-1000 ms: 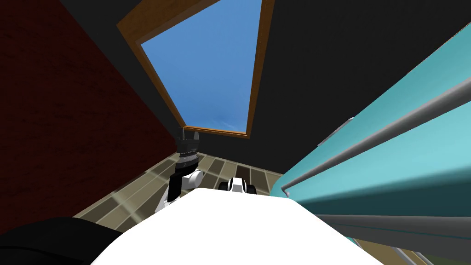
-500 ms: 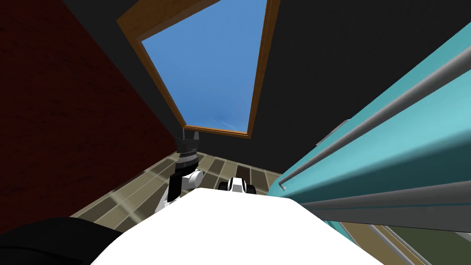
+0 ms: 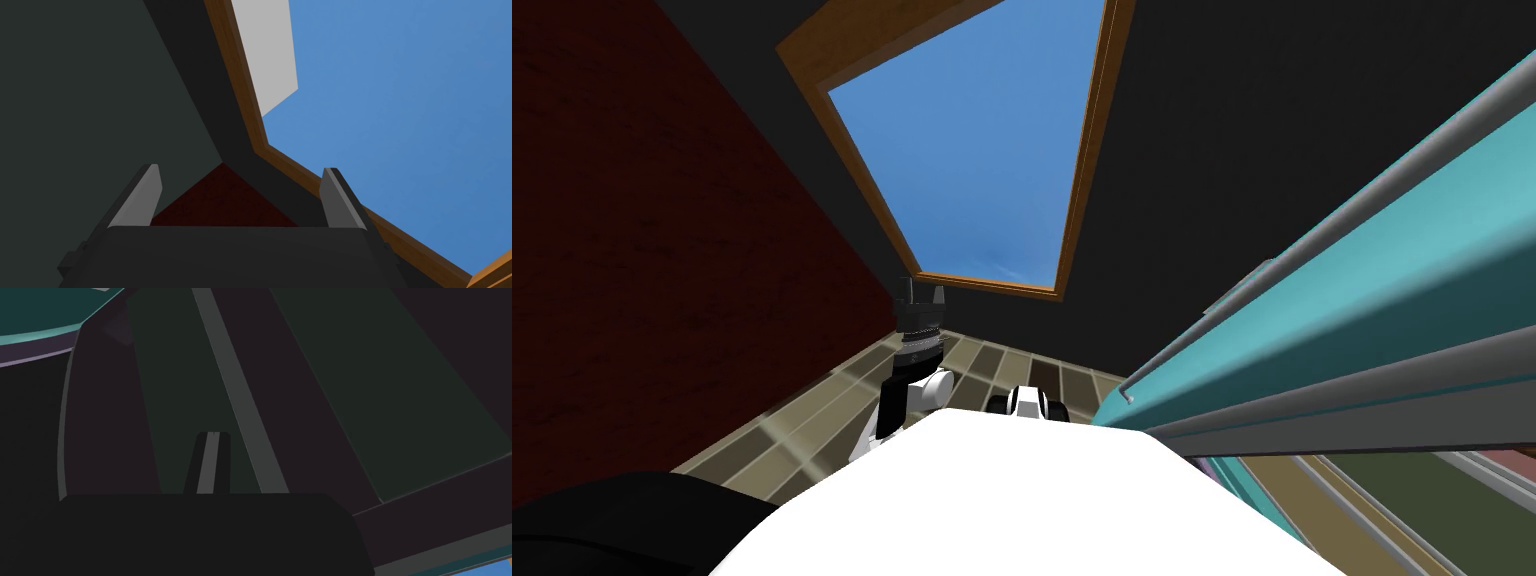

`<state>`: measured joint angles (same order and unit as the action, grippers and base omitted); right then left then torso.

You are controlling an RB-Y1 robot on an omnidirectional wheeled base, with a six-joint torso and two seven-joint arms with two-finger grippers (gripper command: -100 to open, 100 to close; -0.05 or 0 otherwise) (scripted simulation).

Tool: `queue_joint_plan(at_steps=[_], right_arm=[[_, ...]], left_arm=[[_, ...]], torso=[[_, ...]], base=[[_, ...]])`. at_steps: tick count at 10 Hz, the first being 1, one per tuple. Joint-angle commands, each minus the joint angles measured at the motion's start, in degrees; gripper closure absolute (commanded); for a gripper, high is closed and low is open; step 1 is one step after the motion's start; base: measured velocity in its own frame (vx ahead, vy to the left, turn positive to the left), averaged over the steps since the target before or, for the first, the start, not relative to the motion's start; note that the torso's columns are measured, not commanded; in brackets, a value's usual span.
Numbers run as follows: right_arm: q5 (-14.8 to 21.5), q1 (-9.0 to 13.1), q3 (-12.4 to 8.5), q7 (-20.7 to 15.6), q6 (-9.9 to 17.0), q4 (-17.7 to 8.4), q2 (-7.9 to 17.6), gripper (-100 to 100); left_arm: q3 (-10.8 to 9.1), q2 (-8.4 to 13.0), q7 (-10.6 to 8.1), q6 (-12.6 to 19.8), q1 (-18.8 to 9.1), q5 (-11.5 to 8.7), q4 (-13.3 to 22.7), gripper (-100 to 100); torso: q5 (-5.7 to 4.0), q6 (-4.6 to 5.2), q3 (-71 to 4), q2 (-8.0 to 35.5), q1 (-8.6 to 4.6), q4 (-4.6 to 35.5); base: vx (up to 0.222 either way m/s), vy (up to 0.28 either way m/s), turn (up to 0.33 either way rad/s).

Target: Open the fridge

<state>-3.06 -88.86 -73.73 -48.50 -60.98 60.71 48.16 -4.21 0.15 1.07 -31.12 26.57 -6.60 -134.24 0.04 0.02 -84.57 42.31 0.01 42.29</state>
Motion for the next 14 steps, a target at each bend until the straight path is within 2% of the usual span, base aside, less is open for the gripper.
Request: queue_joint_plan(at_steps=[1,2,3,4,5,6,7,9,11,13,14], right_arm=[[0.1,4.9,4.8,0.3,0.3,-1.3,4.0,100],[0.1,7.0,6.8,0.3,0.3,-1.3,4.5,100],[0.1,8.4,7.8,0.3,0.3,-1.3,4.5,100],[0.1,9.5,7.8,0.3,0.3,-1.3,4.5,100],[3.0,11.4,10.4,0.5,0.1,-4.6,7.2,100],[4.0,13.3,12.0,0.5,0.1,-7.2,9.5,100],[4.0,14.8,13.6,0.5,0.1,-8.2,11.1,100],[4.0,18.5,17.3,0.5,0.1,-9.8,14.2,100],[4.0,21.6,20.5,0.5,0.1,-9.8,15.7,100],[4.0,24.4,21.1,0.5,0.1,-9.8,15.7,100],[6.8,26.2,23.7,0.6,0.0,-12.9,18.5,100]], left_arm=[[-0.01,0.0,0.00,0.0,0.0,0.0,0.0,0],[-0.01,0.0,0.00,0.0,0.0,0.0,0.0,0],[-0.02,0.0,0.00,0.0,0.0,0.0,0.0,0],[-0.02,0.0,0.00,0.0,0.0,0.0,0.0,0],[-0.01,0.0,0.00,0.0,0.0,0.0,0.0,0],[0.00,0.0,0.00,0.0,0.0,0.0,0.0,0],[0.00,0.0,0.00,0.0,0.0,0.0,0.0,0],[-0.01,0.0,0.00,0.0,0.0,0.0,0.0,0],[-0.02,0.0,0.00,0.0,0.0,0.0,0.0,0],[-0.01,0.0,0.00,0.0,0.0,0.0,0.0,0],[-0.01,0.0,0.00,0.0,0.0,0.0,0.0,0]], torso=[[-0.14,-0.03,0.0,-0.1,-0.33,0.0],[-0.18,-0.04,0.0,-0.1,-0.40,0.0],[-0.12,-0.02,0.0,-0.1,-0.24,0.0],[-0.06,0.00,0.0,0.0,-0.06,0.0],[0.00,0.00,0.0,0.0,0.07,0.0],[0.08,-0.03,0.0,0.0,0.47,0.0],[0.14,0.01,0.0,0.0,0.48,0.0],[-0.13,-0.02,0.0,0.0,-0.32,0.0],[-0.14,-0.02,0.0,0.0,-0.28,0.0],[-0.02,0.00,0.0,0.0,0.05,0.0],[0.01,0.00,0.0,0.0,0.11,0.0]], base=[[0.011,0.000,0.001],[0.006,-0.016,0.006],[0.005,-0.019,0.005],[0.004,-0.012,-0.002],[0.000,0.126,0.029],[0.003,0.177,0.011],[-0.001,0.113,-0.013],[-0.001,0.020,-0.002],[-0.001,-0.020,0.004],[0.002,-0.009,0.000],[-0.013,0.155,0.027]])
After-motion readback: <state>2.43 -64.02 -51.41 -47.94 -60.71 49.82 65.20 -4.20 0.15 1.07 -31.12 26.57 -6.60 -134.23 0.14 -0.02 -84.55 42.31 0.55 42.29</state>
